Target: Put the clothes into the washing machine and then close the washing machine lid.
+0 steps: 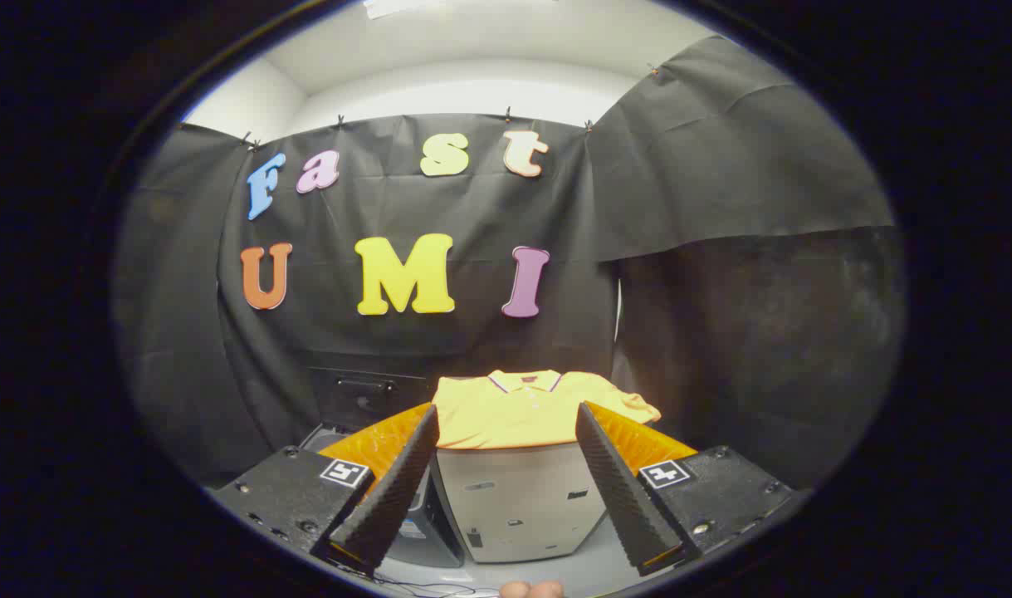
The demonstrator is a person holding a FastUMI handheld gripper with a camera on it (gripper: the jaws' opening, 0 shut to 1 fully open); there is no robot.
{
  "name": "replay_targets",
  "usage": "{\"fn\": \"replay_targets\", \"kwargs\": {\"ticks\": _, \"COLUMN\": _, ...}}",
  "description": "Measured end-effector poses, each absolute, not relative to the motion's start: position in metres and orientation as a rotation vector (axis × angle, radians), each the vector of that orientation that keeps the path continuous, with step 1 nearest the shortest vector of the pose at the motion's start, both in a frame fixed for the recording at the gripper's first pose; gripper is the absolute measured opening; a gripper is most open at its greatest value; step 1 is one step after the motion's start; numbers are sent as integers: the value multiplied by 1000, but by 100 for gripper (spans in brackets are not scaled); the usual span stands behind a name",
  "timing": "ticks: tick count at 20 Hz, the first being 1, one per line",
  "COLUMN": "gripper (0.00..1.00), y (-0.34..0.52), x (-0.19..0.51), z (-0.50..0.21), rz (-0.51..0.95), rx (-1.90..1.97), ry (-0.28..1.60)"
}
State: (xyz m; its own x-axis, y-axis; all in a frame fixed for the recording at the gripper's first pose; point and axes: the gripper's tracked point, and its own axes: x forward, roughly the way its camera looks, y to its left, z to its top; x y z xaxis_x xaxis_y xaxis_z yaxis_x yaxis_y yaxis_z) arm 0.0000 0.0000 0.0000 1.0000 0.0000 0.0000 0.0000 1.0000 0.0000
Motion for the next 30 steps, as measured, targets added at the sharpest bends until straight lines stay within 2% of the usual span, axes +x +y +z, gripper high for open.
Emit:
{"fn": "replay_targets", "kwargs": {"ticks": 19, "gripper": 100, "y": 15, "x": 23, "z": 14, "rz": 26, "rx": -26, "ry": 7}}
{"fn": "replay_targets", "kwargs": {"ticks": 30, "gripper": 100, "y": 26, "x": 48, "z": 30, "rz": -9, "rx": -52, "ry": 25}}
